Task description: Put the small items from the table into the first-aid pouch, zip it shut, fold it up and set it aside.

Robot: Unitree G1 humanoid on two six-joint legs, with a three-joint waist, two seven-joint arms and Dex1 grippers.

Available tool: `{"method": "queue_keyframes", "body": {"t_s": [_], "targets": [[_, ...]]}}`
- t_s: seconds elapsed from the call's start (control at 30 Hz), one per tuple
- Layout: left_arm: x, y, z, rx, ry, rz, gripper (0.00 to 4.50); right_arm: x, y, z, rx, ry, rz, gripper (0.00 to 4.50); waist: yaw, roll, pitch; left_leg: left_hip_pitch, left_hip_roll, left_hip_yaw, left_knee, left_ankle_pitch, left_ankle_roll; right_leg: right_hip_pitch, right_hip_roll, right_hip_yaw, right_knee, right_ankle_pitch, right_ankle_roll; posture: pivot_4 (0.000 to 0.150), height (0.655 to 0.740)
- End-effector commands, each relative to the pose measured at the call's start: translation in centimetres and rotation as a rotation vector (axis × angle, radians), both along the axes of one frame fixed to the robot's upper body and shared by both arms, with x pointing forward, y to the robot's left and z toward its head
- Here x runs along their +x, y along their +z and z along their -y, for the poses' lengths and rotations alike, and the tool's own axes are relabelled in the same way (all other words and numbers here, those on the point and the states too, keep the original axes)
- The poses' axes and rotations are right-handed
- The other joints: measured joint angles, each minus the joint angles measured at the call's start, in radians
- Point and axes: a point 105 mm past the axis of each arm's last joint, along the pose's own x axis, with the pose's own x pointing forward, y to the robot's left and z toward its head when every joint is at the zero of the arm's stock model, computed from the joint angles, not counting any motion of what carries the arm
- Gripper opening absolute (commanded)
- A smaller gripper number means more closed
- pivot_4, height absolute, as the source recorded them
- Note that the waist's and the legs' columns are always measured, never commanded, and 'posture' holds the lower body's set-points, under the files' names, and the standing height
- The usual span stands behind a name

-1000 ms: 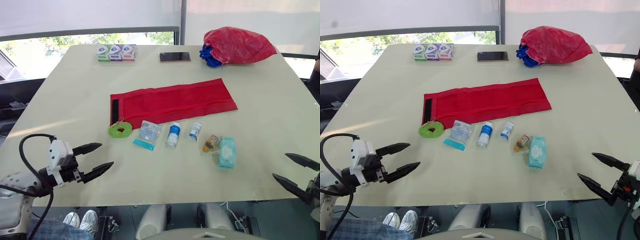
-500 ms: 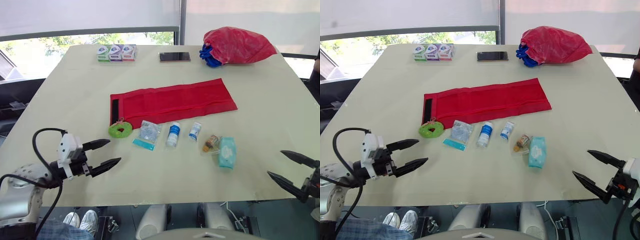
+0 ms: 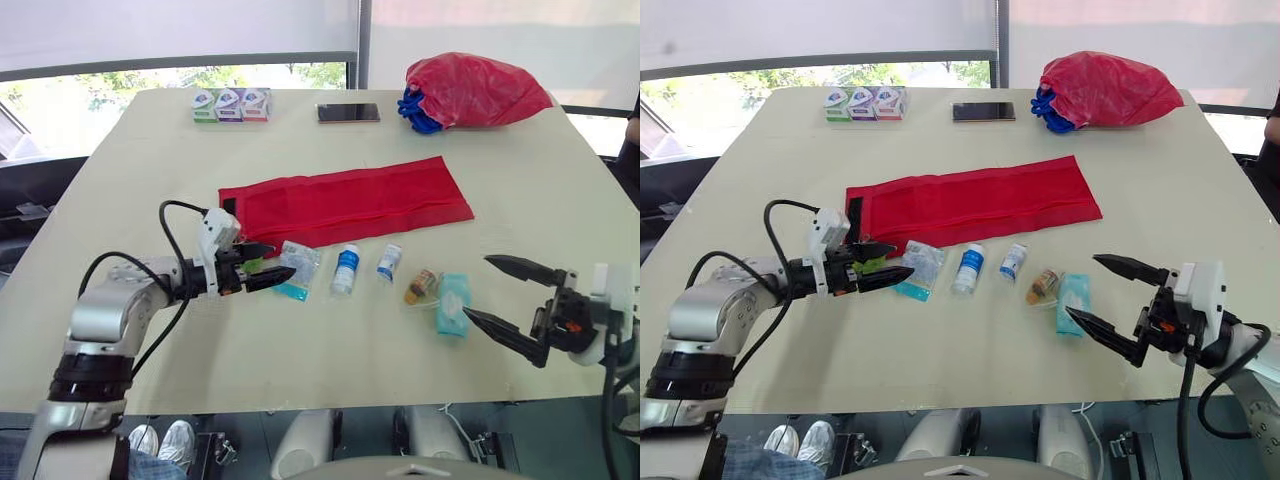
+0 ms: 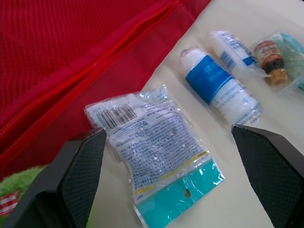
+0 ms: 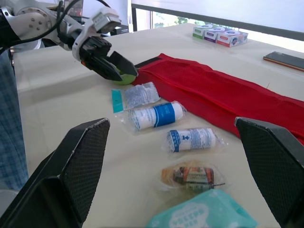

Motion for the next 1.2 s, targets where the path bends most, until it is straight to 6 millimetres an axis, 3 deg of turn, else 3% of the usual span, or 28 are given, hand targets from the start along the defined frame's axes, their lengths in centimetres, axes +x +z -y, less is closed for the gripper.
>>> {"method": "queue_keyframes", "body": {"t_s": [0.03,0.23,0.47,0.57,0.8,0.83,0.97,1.2], "targets": [[-0.5,0.0,0.7,-0.018,-0.046,-0.078,4.47,-0.3,1.5,-1.4,0.0,0.02,0.051,4.5,-0.001,0.0,0.0,0.0,0.0,0.0,0.0,0.0,0.0,0.0,0.0,0.0,0.0,0.0,0.0,0.15,0.74],[0.4,-2.1,-0.1,-0.002,0.077,-0.199,4.47,0.9,1.9,-2.6,-0.049,-0.071,0.094,4.5,0.002,-0.001,0.0,0.0,0.0,-0.001,0.001,0.0,0.0,0.0,0.0,0.0,0.001,0.0,0.0,0.15,0.74],[-0.2,-1.7,1.0,-0.089,0.065,-0.277,4.47,1.0,1.6,-2.8,-0.068,-0.082,0.093,4.5,0.003,-0.001,-0.001,0.003,-0.001,0.0,0.001,0.001,-0.001,0.0,0.0,0.0,0.004,0.0,0.0,0.15,0.74],[-0.3,-2.2,0.7,-0.089,0.08,-0.296,3.72,1.1,1.7,-2.9,-0.064,-0.081,0.097,4.5,0.001,-0.001,-0.001,0.003,-0.001,0.001,0.001,0.001,-0.001,0.0,0.0,0.001,0.005,0.0,0.0,0.15,0.74],[-0.6,-2.7,0.7,-0.088,0.086,-0.299,0.32,1.2,1.5,-2.8,-0.064,-0.083,0.1,4.5,0.004,-0.001,-0.001,0.004,-0.001,0.001,0.001,0.001,-0.001,0.0,-0.001,0.001,0.006,0.0,0.0,0.15,0.74],[-0.6,-2.7,0.6,-0.092,0.085,-0.294,0.03,1.2,1.5,-2.8,-0.064,-0.082,0.1,4.5,0.004,-0.001,-0.001,0.004,-0.001,0.001,0.001,0.001,-0.001,0.0,-0.001,0.002,0.005,0.0,0.0,0.15,0.74],[-0.8,-1.9,0.4,-0.154,0.09,-0.272,0.03,1.1,1.4,-3.0,-0.059,-0.076,0.094,4.5,0.002,-0.001,-0.001,0.004,-0.001,0.001,0.001,0.001,-0.001,0.0,-0.002,0.003,0.005,0.0,0.0,0.15,0.74],[-1.5,2.6,0.7,-0.366,0.076,-0.159,0.03,1.4,1.8,-3.7,0.021,-0.082,0.046,4.5,0.002,-0.003,0.0,0.004,0.0,0.0,0.001,0.001,-0.001,0.0,-0.003,0.003,0.005,0.0,0.0,0.15,0.74]]}}
